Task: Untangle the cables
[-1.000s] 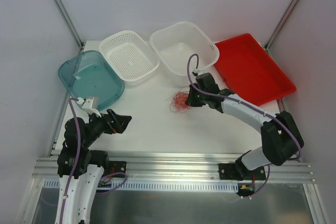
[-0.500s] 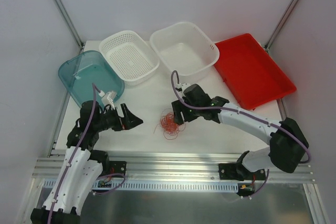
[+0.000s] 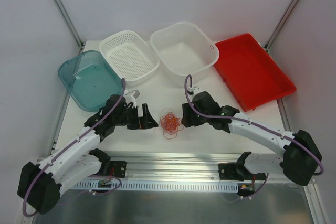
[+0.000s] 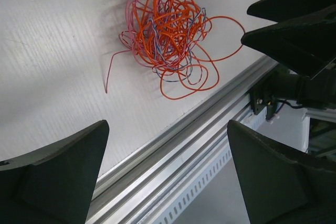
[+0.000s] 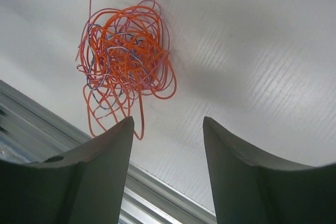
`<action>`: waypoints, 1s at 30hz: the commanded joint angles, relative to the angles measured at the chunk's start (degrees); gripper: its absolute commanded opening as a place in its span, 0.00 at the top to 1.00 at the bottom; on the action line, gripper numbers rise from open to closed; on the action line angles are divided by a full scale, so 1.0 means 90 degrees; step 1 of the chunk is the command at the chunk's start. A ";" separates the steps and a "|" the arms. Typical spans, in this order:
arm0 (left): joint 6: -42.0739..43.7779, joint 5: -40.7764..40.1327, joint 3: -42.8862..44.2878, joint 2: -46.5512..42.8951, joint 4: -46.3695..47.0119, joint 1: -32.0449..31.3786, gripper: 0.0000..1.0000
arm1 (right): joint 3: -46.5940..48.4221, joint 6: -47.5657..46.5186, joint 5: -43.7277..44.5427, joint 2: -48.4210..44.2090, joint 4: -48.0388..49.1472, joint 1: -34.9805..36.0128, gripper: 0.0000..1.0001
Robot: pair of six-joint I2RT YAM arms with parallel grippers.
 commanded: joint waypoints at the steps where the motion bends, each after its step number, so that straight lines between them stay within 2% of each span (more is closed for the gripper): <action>1: 0.0083 -0.0900 0.0558 0.0961 0.0530 -0.0526 0.03 | -0.0150 0.0291 -0.0296 0.0164 0.0744 0.0020 0.41; 5: 0.0161 -0.1544 0.1057 0.2048 0.0569 -0.1131 0.06 | -0.0365 0.0476 -0.0698 0.0310 0.1223 0.0030 0.43; 9: 0.0190 -0.1800 0.1526 0.2878 0.0686 -0.1454 0.11 | -0.0453 0.0516 -0.0806 0.0369 0.1438 0.0030 0.46; 14: 0.0239 -0.1917 0.1917 0.3689 0.0745 -0.1572 0.19 | -0.0541 0.0496 -0.0698 0.0340 0.1497 0.0020 0.48; 15: 0.0249 -0.1946 0.1946 0.3768 0.0764 -0.1582 0.24 | -0.0551 0.0496 -0.0669 0.0350 0.1526 0.0030 0.50; 18: 0.0220 -0.2034 0.2025 0.4100 0.0804 -0.1592 0.30 | -0.0580 0.0496 -0.0678 0.0447 0.1624 0.0020 0.53; 21: 0.0132 -0.2083 0.2083 0.4402 0.0930 -0.1621 0.34 | -0.0619 0.0525 -0.0786 0.0574 0.1751 0.0030 0.57; 25: -0.0014 -0.2171 0.2083 0.4802 0.1165 -0.1660 0.55 | -0.0629 0.0516 -0.0835 0.0633 0.1790 0.0030 0.65; 26: -0.0092 -0.2210 0.2083 0.4852 0.1252 -0.1670 0.60 | -0.0639 0.0516 -0.0854 0.0623 0.1790 0.0030 0.72; 28: -0.0161 -0.2278 0.2044 0.4978 0.1340 -0.1680 0.67 | -0.0648 0.0506 -0.0854 0.0555 0.1751 0.0030 0.78; 30: -0.0239 -0.2386 0.2035 0.5057 0.1428 -0.1689 0.79 | -0.0668 0.0496 -0.0825 0.0467 0.1664 0.0030 0.86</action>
